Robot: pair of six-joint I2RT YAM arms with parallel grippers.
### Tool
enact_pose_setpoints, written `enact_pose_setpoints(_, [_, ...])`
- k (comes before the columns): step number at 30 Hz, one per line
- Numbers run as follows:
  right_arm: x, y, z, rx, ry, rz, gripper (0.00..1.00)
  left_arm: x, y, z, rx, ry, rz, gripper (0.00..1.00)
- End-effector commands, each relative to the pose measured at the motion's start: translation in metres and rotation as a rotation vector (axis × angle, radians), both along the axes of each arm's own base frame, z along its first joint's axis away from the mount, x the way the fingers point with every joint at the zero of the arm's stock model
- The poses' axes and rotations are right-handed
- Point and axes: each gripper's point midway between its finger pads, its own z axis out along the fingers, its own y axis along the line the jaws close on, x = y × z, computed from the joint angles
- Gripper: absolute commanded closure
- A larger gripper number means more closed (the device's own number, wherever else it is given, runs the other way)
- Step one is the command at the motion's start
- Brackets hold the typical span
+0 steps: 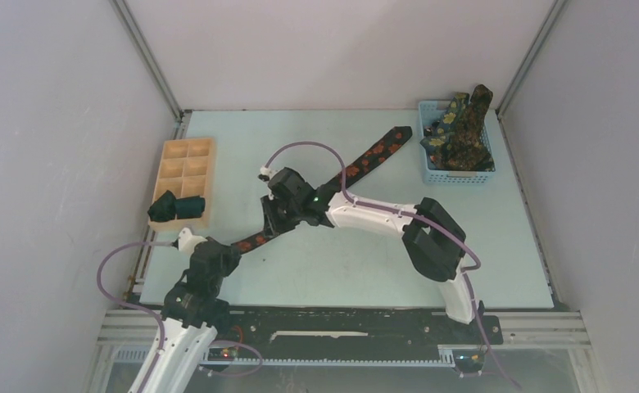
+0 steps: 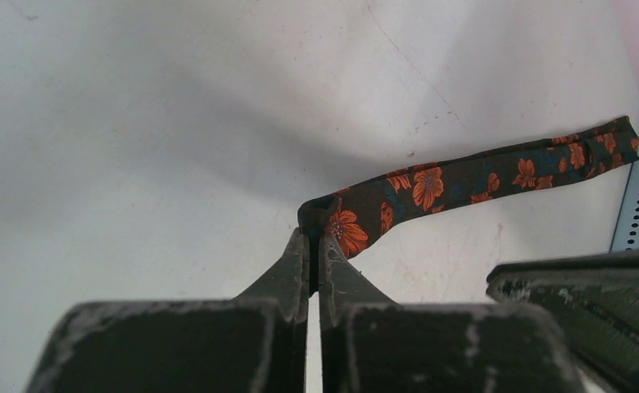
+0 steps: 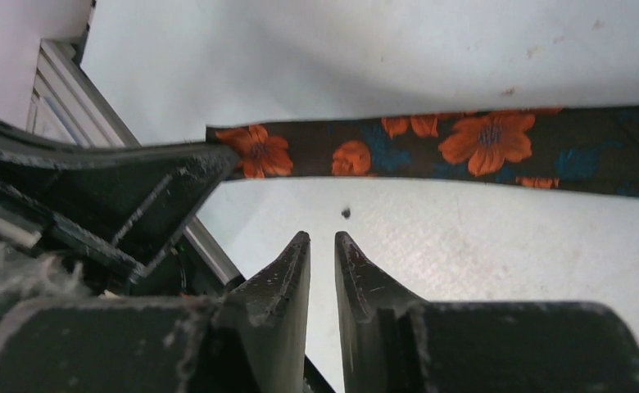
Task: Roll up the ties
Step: Flatten out the tie at the center of the board, then roll the tie at the center of the board.
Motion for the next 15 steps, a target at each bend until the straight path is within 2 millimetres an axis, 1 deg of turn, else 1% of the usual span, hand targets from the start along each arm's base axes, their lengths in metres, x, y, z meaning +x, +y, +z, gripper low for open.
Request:
enact_pose_setpoints(1, [0.022, 0.023, 0.022, 0.06, -0.049, -0.033, 0.79, 0.002, 0.008, 0.01, 0.008, -0.02, 0.049, 1.0])
enact_pose_setpoints(5, [0.029, 0.031, 0.017, 0.049, -0.039, -0.048, 0.8, 0.002, 0.009, 0.015, 0.003, -0.03, 0.057, 1.0])
enact_pose_setpoints(9, [0.032, 0.034, 0.005, 0.029, -0.019, -0.053, 0.8, 0.002, 0.009, 0.016, 0.0, -0.033, 0.06, 1.0])
enact_pose_setpoints(15, [0.027, 0.042, -0.016, 0.015, 0.029, -0.045, 0.81, 0.002, 0.009, 0.021, -0.003, -0.036, 0.057, 1.0])
